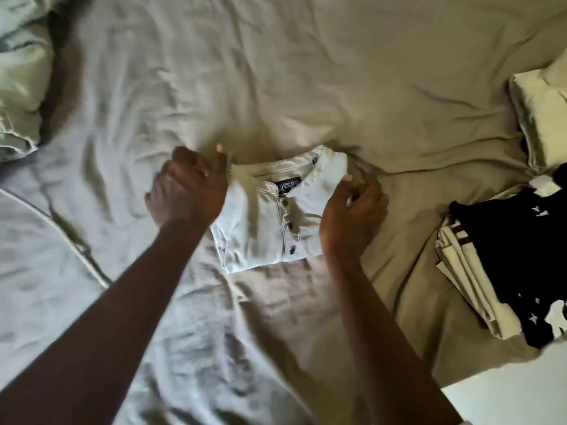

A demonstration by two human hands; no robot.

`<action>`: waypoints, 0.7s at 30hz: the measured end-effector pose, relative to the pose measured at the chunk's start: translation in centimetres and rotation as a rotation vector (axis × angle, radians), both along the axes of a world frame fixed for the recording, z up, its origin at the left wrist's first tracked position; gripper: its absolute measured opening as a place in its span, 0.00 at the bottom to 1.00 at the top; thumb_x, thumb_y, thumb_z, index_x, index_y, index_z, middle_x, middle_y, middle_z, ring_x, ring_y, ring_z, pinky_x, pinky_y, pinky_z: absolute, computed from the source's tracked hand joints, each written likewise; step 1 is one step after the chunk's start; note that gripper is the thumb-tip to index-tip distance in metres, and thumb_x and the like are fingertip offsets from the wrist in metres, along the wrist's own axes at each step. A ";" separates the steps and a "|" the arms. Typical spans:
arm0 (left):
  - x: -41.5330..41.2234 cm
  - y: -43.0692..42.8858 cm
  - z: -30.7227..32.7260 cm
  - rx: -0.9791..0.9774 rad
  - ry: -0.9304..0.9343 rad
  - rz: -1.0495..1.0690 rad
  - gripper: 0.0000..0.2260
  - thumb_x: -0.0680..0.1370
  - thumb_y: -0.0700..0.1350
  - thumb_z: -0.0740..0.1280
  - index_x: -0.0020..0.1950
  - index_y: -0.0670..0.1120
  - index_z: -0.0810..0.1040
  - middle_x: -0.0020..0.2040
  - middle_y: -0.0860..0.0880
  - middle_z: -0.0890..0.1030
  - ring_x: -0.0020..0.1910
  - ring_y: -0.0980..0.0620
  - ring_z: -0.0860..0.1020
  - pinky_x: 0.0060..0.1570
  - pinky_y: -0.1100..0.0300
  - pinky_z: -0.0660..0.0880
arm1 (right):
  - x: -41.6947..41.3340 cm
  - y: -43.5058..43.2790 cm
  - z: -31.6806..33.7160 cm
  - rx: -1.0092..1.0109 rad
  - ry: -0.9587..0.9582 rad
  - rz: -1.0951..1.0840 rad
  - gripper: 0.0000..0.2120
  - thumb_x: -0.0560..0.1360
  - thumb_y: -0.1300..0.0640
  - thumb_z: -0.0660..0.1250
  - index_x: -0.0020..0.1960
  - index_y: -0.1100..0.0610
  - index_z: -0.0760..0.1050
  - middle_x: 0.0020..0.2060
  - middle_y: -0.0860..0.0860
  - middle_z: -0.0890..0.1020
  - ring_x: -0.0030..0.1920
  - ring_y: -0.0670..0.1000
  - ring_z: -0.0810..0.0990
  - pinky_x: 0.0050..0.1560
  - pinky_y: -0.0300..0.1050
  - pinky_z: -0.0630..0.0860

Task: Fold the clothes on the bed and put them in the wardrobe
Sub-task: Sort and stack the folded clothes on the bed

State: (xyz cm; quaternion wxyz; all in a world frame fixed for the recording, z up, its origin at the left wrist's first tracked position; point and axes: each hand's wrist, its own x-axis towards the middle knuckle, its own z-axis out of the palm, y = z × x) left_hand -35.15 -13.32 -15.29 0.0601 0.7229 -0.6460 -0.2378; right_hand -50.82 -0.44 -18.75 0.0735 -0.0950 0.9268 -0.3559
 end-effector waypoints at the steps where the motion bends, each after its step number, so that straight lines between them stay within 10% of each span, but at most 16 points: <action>1: -0.2 1.1 -0.6 0.046 0.003 0.062 0.24 0.79 0.70 0.58 0.57 0.52 0.77 0.60 0.43 0.83 0.63 0.37 0.78 0.62 0.43 0.72 | -0.5 -0.5 -0.2 0.060 -0.019 -0.013 0.26 0.78 0.41 0.56 0.67 0.55 0.78 0.59 0.57 0.79 0.62 0.62 0.74 0.62 0.56 0.70; 11: 2.5 -1.6 -4.4 -0.269 0.153 -0.271 0.18 0.86 0.58 0.55 0.56 0.45 0.76 0.44 0.39 0.85 0.44 0.31 0.81 0.40 0.49 0.69 | 1.2 -2.3 -3.6 0.192 0.341 -0.024 0.20 0.84 0.44 0.59 0.53 0.60 0.80 0.48 0.60 0.79 0.49 0.63 0.77 0.45 0.55 0.72; 16: 2.8 2.6 -2.1 -0.115 0.186 0.057 0.24 0.85 0.63 0.56 0.52 0.43 0.76 0.51 0.34 0.83 0.53 0.30 0.79 0.45 0.46 0.70 | 0.0 -1.5 -2.4 0.050 0.256 0.014 0.26 0.83 0.40 0.54 0.54 0.59 0.81 0.50 0.60 0.82 0.52 0.64 0.78 0.51 0.56 0.73; 21: 0.1 9.9 -1.5 0.208 0.307 0.305 0.30 0.81 0.67 0.60 0.71 0.45 0.69 0.64 0.36 0.81 0.64 0.33 0.77 0.59 0.47 0.71 | -0.8 1.7 -1.7 0.140 -0.059 0.130 0.24 0.84 0.38 0.57 0.61 0.58 0.77 0.53 0.58 0.84 0.55 0.63 0.81 0.50 0.52 0.72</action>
